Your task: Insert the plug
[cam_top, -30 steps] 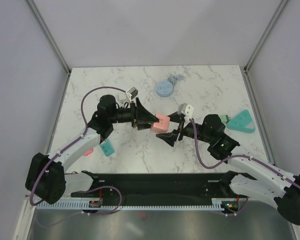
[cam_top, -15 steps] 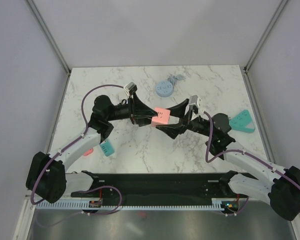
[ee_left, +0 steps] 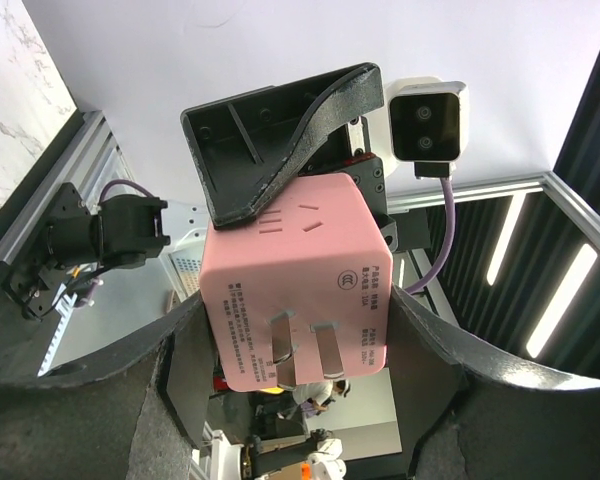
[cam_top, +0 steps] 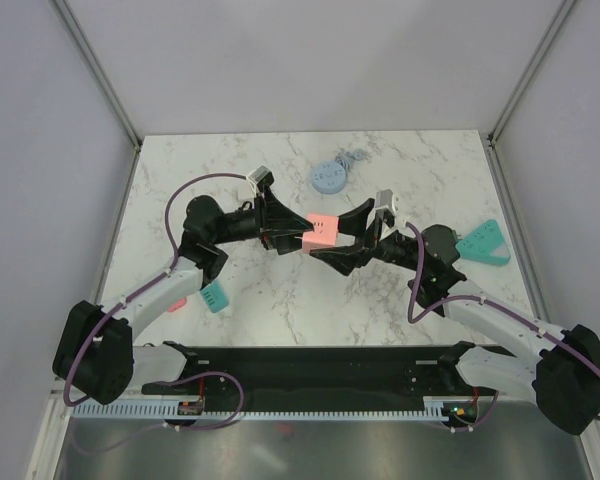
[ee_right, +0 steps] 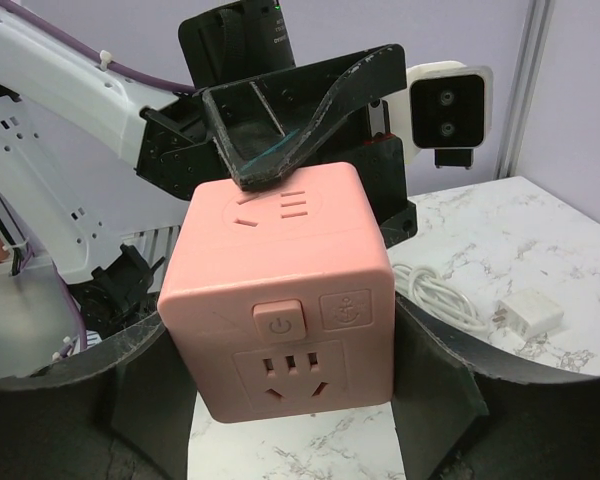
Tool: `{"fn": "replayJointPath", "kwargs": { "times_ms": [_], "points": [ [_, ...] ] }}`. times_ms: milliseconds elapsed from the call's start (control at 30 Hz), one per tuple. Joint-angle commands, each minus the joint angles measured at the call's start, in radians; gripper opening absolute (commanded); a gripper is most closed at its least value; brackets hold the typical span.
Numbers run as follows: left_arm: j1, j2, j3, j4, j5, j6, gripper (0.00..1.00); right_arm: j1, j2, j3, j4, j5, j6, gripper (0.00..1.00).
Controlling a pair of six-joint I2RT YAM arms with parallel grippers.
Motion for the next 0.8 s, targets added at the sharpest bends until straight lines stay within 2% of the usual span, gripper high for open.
{"fn": "replayJointPath", "kwargs": {
  "times_ms": [0, 33, 67, 100, 133, 167, 200, 267, 300, 367, 433, 467, 667, 767],
  "points": [
    [-0.003, -0.004, -0.002, 0.067, -0.006, -0.043, 0.02, 0.002, 0.002, 0.041, 0.090, -0.042, 0.020, 0.61],
    [-0.003, -0.004, 0.002, 0.067, -0.006, -0.043, 0.02, 0.002, 0.009, 0.044, 0.119, -0.052, 0.029, 0.54],
    [-0.003, -0.005, 0.003, 0.067, -0.004, -0.043, 0.02, 0.000, 0.015, 0.044, 0.138, -0.059, 0.053, 0.37],
    [-0.004, -0.001, 0.007, 0.067, 0.000, -0.043, 0.04, 0.002, 0.021, 0.043, 0.156, -0.064, 0.061, 0.30],
    [-0.004, -0.001, 0.010, 0.065, 0.003, -0.038, 0.15, 0.002, 0.019, 0.043, 0.171, -0.069, 0.067, 0.22],
    [-0.003, -0.001, 0.009, 0.061, 0.005, -0.031, 0.29, 0.002, 0.018, 0.044, 0.170, -0.073, 0.069, 0.04],
    [-0.003, -0.010, 0.007, 0.048, 0.005, -0.016, 0.51, 0.002, 0.013, 0.049, 0.158, -0.073, 0.066, 0.00],
    [-0.001, -0.028, 0.010, -0.061, -0.003, 0.064, 0.62, 0.002, 0.001, 0.061, 0.071, -0.076, 0.041, 0.00],
    [-0.001, -0.047, 0.021, -0.106, -0.012, 0.099, 0.73, 0.002, -0.014, 0.063, 0.037, -0.072, 0.011, 0.00],
    [0.000, -0.059, 0.036, -0.227, -0.030, 0.188, 0.79, 0.000, -0.040, 0.070, -0.084, -0.047, -0.038, 0.00],
    [0.002, -0.064, 0.038, -0.255, -0.038, 0.213, 0.81, -0.006, -0.056, 0.069, -0.147, -0.032, -0.084, 0.00],
    [0.005, -0.064, 0.036, -0.261, -0.046, 0.215, 0.86, -0.012, -0.065, 0.067, -0.158, -0.039, -0.091, 0.00],
    [0.025, -0.065, 0.052, -0.186, -0.009, 0.146, 0.91, -0.062, -0.086, 0.047, -0.177, -0.110, -0.095, 0.00],
    [0.049, -0.103, 0.081, -0.307, -0.018, 0.214, 0.91, -0.073, -0.100, 0.060, -0.253, -0.104, -0.120, 0.00]
  ]
}}
